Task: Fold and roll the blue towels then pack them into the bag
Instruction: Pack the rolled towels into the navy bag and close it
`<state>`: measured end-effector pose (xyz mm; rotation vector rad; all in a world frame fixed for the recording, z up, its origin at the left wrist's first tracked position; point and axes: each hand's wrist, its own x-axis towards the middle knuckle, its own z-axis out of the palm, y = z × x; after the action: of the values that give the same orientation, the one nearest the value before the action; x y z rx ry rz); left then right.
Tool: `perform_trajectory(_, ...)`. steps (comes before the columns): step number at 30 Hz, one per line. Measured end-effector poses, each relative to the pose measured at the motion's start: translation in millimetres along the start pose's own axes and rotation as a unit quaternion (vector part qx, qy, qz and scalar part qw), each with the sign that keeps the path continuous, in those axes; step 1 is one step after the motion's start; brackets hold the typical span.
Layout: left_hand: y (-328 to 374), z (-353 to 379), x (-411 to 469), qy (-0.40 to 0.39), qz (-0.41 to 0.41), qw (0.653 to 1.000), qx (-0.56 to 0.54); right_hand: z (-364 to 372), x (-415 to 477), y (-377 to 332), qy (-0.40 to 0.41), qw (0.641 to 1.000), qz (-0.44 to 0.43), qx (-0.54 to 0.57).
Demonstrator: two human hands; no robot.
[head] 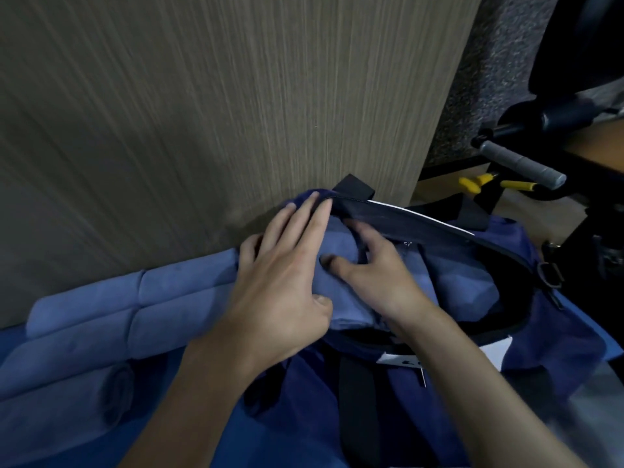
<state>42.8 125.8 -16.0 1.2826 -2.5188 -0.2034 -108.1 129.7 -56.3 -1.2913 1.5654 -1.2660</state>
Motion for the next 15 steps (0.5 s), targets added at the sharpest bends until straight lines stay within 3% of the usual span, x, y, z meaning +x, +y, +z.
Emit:
perform_trajectory(5,-9,0,-3,-0.006,-0.017,1.0,0.004,9,8,11,-0.083,0.988,0.051,-0.12)
perform_trajectory(10,-18,1,-4,-0.005,-0.038,0.998,-0.052,15,8,8,-0.031,0.996,0.0,-0.084)
perform_trajectory(13,-16,-1,-4,-0.005,-0.038,0.997,-0.064,21,6,12,-0.071,0.993,0.036,-0.091)
perform_trajectory(15,-15,-3,-7,-0.014,-0.038,0.997,-0.064,22,8,15,-0.054,0.992,0.048,-0.098)
